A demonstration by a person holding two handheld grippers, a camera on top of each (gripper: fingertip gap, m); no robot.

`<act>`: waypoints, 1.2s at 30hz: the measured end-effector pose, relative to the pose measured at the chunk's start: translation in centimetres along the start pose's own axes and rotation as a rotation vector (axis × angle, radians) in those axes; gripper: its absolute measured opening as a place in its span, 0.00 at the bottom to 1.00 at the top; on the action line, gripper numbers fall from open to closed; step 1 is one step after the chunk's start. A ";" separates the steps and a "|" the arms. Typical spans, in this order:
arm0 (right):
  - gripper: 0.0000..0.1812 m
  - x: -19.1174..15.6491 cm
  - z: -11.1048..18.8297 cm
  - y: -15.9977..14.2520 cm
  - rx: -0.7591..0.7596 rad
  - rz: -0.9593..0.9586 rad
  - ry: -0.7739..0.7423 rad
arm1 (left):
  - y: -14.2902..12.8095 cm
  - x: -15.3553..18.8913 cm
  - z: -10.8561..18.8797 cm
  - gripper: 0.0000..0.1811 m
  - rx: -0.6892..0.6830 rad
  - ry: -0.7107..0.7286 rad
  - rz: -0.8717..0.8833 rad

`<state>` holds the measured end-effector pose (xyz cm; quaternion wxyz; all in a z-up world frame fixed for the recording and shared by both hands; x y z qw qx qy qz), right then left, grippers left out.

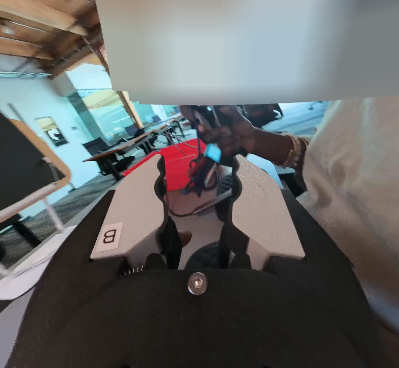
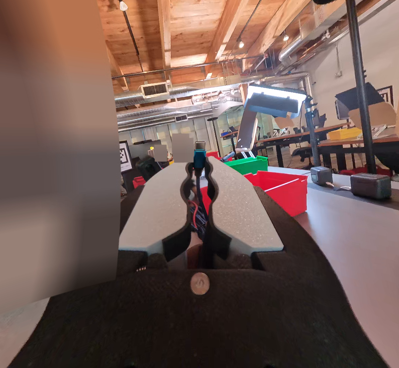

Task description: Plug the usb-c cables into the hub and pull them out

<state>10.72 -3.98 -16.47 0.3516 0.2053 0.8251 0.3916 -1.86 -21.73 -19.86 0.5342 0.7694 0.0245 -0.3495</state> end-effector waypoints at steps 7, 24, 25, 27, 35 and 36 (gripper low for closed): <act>0.05 1.7 -2.0 -3.3 -0.100 0.073 -0.149 | 6.6 -2.1 -1.6 0.24 0.136 0.370 0.323; 0.05 1.7 -3.1 -5.3 -0.031 -0.232 0.170 | -0.9 0.4 -6.3 0.01 -0.130 0.059 0.362; 0.05 1.7 -3.0 -5.3 -0.051 -0.236 0.182 | -0.9 0.6 -6.3 0.00 -0.165 0.057 0.315; 0.07 2.1 -2.5 -5.3 -0.097 -0.213 0.163 | -1.0 0.8 -5.9 0.00 -0.307 0.053 0.211; 0.20 1.9 -0.3 -6.5 -0.719 0.364 -0.025 | -4.0 3.0 -3.4 0.00 -0.834 -0.182 -0.001; 0.20 1.8 -0.4 -6.9 -0.777 0.360 -0.018 | -4.2 3.2 -3.5 0.00 -0.838 -0.197 -0.011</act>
Point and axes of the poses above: each gripper's, where its closed fingertips meet, z back along the fingers, y out of its top, x = y × z across the jaws, the point moved 7 cm from there along z, back along the fingers, and after that the axes turned 14 degrees about -z, right-handed, at the moved point
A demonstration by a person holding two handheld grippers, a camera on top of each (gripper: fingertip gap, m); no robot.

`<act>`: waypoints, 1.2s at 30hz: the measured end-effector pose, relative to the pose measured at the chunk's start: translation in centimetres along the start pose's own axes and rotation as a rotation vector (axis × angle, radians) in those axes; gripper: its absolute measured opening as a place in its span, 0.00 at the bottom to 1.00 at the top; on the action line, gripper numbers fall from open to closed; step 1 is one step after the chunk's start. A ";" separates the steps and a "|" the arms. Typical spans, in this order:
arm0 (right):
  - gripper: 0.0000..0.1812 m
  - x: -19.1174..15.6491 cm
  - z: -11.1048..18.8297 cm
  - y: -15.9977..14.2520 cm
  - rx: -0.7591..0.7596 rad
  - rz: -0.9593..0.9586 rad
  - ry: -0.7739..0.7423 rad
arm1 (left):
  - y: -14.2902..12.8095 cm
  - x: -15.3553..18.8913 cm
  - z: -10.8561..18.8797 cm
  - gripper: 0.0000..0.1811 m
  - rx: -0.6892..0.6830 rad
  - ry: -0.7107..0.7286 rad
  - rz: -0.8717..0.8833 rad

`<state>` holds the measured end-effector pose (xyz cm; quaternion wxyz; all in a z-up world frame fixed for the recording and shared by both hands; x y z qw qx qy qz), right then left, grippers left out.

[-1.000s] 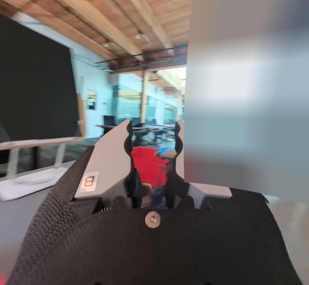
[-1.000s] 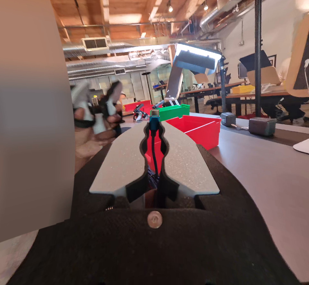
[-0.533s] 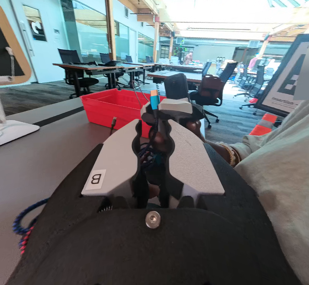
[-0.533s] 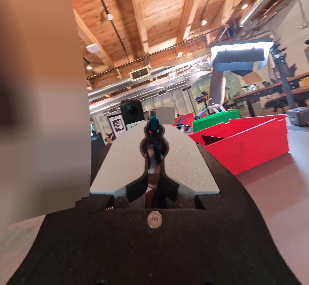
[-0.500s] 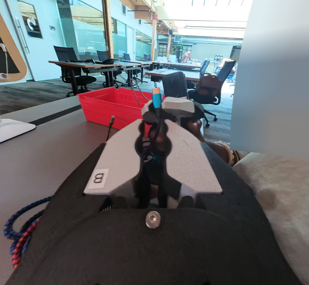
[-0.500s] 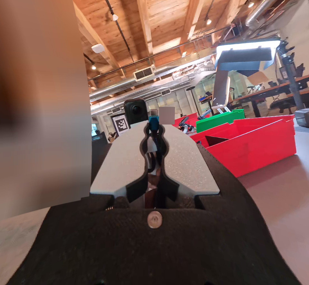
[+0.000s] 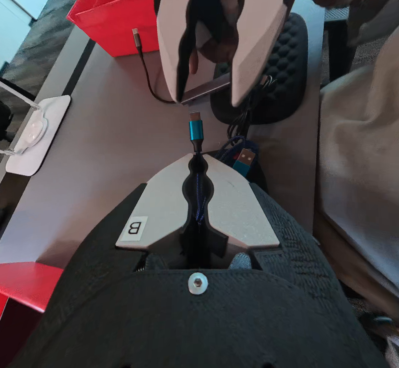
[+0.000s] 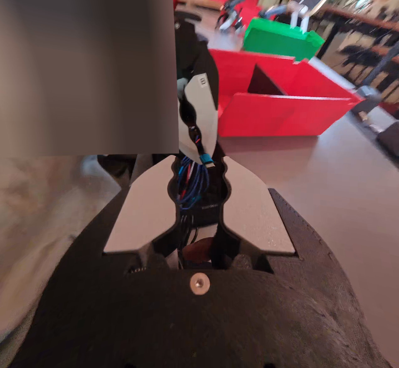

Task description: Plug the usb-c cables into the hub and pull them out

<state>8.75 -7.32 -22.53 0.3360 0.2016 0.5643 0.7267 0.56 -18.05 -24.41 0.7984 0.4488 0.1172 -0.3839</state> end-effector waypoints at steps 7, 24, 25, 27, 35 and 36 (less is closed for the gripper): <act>0.06 0.6 -1.3 -1.3 -0.061 -0.003 0.045 | -0.2 0.4 -0.6 0.00 0.081 -0.081 -0.003; 0.05 0.7 -0.7 -2.8 0.019 -0.036 0.062 | 0.3 0.4 -1.4 0.05 0.319 -0.102 0.091; 0.05 0.7 -0.7 -2.8 0.017 -0.035 0.062 | 0.3 0.4 -1.5 0.05 0.317 -0.106 0.097; 0.05 0.7 -0.7 -2.8 0.011 -0.032 0.060 | 0.2 0.5 -1.6 0.05 0.315 -0.110 0.107; 0.06 0.7 -0.6 -2.7 -0.025 -0.035 0.037 | 0.5 0.4 -1.7 0.05 0.294 -0.109 0.154; 0.07 0.8 -0.2 -2.4 -0.030 -0.015 0.009 | 0.6 0.4 -1.7 0.05 0.283 -0.105 0.160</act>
Point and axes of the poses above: each gripper's, where its closed fingertips meet, z back along the fingers, y out of its top, x = y × z across the jaws, the point moved 7 cm from there along z, back along the fingers, and after that the axes turned 14 degrees about -z, right-handed, at the moved point
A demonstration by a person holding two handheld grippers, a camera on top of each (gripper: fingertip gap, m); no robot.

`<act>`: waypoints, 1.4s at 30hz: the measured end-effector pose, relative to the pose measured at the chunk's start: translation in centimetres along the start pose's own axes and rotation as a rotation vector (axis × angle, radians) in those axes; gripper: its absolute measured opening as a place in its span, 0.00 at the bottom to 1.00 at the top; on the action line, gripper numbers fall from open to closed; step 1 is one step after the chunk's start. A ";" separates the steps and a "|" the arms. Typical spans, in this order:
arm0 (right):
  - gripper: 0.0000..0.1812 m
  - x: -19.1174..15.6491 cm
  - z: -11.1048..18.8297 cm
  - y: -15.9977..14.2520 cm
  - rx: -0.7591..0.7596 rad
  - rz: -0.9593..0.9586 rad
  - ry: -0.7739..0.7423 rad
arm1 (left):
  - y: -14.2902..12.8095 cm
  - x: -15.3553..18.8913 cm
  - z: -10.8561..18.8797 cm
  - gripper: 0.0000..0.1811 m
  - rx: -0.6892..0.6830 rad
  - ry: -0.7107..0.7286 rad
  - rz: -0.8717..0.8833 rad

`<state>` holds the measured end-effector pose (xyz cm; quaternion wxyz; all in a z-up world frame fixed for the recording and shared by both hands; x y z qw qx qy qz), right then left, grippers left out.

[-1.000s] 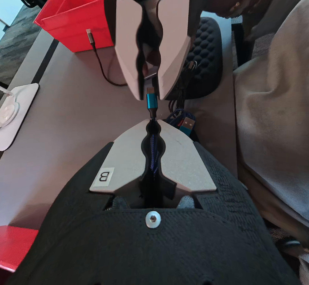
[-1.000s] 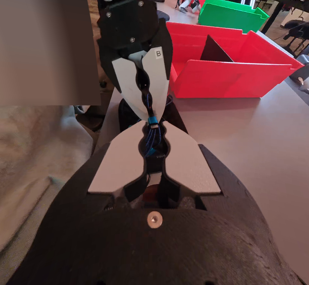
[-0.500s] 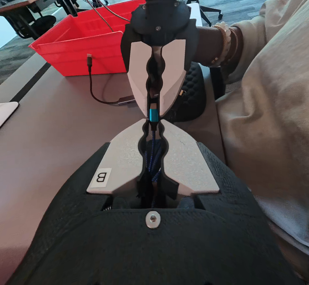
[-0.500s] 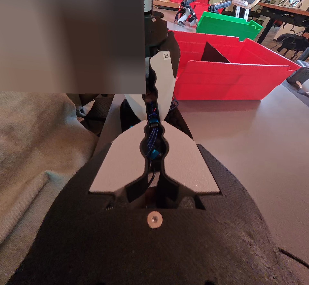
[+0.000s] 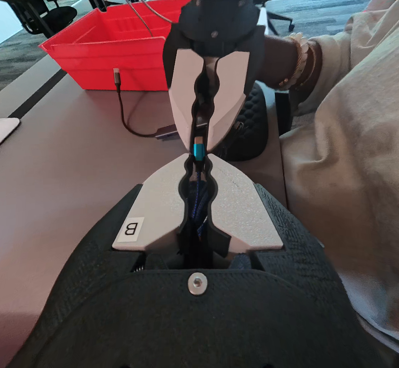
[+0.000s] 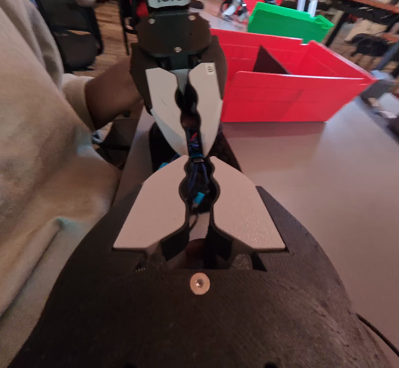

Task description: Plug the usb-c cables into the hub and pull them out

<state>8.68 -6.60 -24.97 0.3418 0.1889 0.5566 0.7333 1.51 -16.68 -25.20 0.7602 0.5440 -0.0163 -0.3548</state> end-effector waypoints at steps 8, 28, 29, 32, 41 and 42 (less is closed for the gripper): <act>0.23 0.3 8.0 -1.6 -0.257 -0.078 -0.274 | 0.2 0.3 0.9 0.05 -0.060 0.000 -0.038; 0.32 0.0 7.0 -7.2 -0.250 0.637 -0.394 | 0.0 0.1 0.8 0.05 -0.036 -0.005 -0.020; 0.30 0.2 6.6 -7.2 -0.249 0.651 -0.376 | 0.0 0.2 0.7 0.05 -0.042 -0.008 -0.023; 0.11 0.5 5.1 -7.5 -0.270 0.733 -0.321 | -0.2 0.2 0.4 0.05 -0.051 -0.020 -0.019; 0.05 -0.6 5.8 -4.5 -0.321 0.931 -0.470 | -0.8 -0.5 1.3 0.05 -0.045 0.018 0.008; 0.05 -1.0 6.2 -4.4 -0.359 0.933 -0.467 | -0.8 -0.5 1.3 0.05 -0.045 0.022 0.006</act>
Point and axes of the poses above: each gripper's, where its closed fingertips meet, z back along the fingers, y out of its top, x = y × z across the jaws, the point moved 7 cm from there along z, back along the fingers, and after that the axes turned 14 degrees about -z, right-handed, at the moved point
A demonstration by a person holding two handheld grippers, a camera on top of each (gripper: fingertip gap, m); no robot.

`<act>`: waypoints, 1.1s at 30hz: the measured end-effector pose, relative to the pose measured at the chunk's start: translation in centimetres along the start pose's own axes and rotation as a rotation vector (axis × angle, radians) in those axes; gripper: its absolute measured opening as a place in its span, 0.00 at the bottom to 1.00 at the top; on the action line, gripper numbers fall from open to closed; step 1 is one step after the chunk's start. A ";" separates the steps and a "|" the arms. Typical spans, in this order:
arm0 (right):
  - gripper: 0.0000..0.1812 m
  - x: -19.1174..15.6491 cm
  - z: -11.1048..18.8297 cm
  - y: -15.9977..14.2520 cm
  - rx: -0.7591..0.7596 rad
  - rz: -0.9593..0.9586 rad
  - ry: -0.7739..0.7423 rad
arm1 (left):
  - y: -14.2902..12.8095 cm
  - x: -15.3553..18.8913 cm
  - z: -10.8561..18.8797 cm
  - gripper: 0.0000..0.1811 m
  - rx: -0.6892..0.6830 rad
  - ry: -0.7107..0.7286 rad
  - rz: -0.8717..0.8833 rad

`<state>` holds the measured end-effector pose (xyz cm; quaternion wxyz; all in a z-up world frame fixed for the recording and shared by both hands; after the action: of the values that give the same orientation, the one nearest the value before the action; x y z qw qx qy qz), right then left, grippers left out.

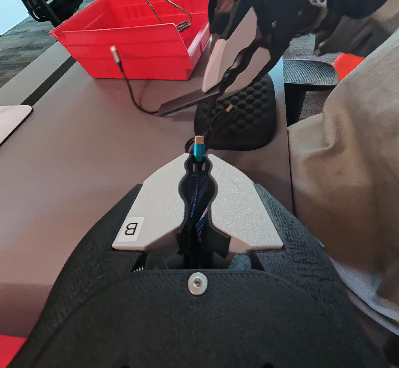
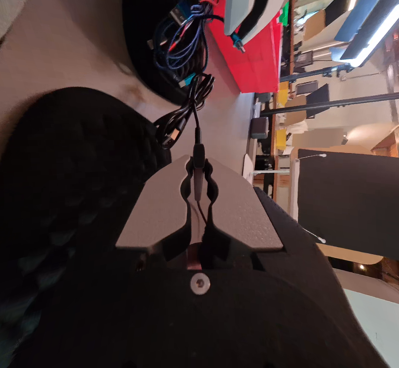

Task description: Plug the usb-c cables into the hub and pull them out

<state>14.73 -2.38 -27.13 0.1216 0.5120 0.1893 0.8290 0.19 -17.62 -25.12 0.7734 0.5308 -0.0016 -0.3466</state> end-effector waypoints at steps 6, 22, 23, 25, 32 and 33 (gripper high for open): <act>0.06 -2.6 1.0 2.3 -0.054 0.010 0.145 | -0.3 0.0 -0.4 0.05 -0.010 -0.001 -0.003; 0.19 -1.7 -0.6 -2.5 0.215 0.272 0.112 | -0.5 0.4 -0.7 0.05 -0.020 -0.030 -0.031; 0.16 -1.8 -1.2 -2.4 0.228 0.301 0.099 | -0.6 0.4 -0.7 0.05 -0.026 -0.034 -0.033; 0.14 -1.7 -2.2 -2.0 0.235 0.310 0.082 | -0.6 0.5 -0.8 0.05 -0.038 -0.037 -0.040; 0.05 -1.5 -4.7 -0.6 0.188 0.311 0.126 | -1.0 0.5 -0.9 0.05 -0.042 -0.044 -0.030; 0.05 -1.3 -4.6 -0.3 0.185 0.284 0.142 | -1.0 0.5 -0.8 0.05 -0.041 -0.043 -0.032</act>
<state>11.17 -3.49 -30.22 -0.0581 0.4826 0.1987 0.8510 0.32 -17.43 -26.44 0.7782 0.5073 -0.0024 -0.3702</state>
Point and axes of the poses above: each gripper's, where its closed fingertips meet, z back along the fingers, y out of its top, x = y × z across the jaws, the point moved 7 cm from there along z, back along the fingers, and after that the axes turned 14 degrees about -z, right-handed, at the moved point
